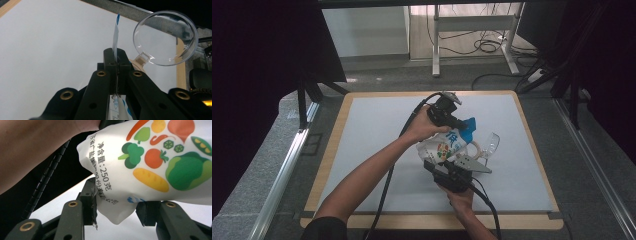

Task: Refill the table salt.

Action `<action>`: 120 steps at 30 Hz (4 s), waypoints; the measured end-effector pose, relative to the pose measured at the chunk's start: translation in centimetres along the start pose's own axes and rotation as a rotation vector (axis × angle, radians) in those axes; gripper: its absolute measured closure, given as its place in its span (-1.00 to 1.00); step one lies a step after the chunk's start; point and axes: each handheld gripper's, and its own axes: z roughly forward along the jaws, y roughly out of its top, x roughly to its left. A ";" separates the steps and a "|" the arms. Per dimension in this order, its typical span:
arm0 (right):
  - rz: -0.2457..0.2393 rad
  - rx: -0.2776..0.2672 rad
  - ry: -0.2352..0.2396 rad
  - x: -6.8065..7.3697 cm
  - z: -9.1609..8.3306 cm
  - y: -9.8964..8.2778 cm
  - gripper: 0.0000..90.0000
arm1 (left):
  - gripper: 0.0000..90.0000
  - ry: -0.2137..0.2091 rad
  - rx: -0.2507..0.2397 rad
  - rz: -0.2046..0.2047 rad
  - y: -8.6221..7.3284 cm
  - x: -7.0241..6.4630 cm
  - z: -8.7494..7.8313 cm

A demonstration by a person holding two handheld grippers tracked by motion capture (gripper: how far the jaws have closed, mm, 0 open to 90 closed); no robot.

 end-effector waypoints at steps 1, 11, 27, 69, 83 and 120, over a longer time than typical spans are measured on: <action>0.000 0.000 0.000 0.0 0.0 0.0 0.26 | 1.00 0.000 0.000 0.000 0.0 0.0 0.0; 0.006 0.000 0.003 0.1 0.0 0.1 0.26 | 1.00 0.003 -0.002 0.003 0.0 0.0 -0.1; 0.019 -0.009 0.008 0.2 -0.1 0.4 0.26 | 1.00 0.009 -0.008 0.010 0.1 0.0 -0.3; 0.021 -0.029 0.017 0.4 -0.6 0.7 0.27 | 1.00 -0.001 0.000 0.027 0.4 0.1 -0.3; 0.036 -0.042 -0.001 0.4 -0.5 0.7 0.28 | 1.00 0.000 0.017 0.029 0.6 0.1 0.3; 0.029 -0.037 -0.001 0.4 -0.1 0.7 0.29 | 1.00 0.001 0.015 0.022 0.2 0.5 0.3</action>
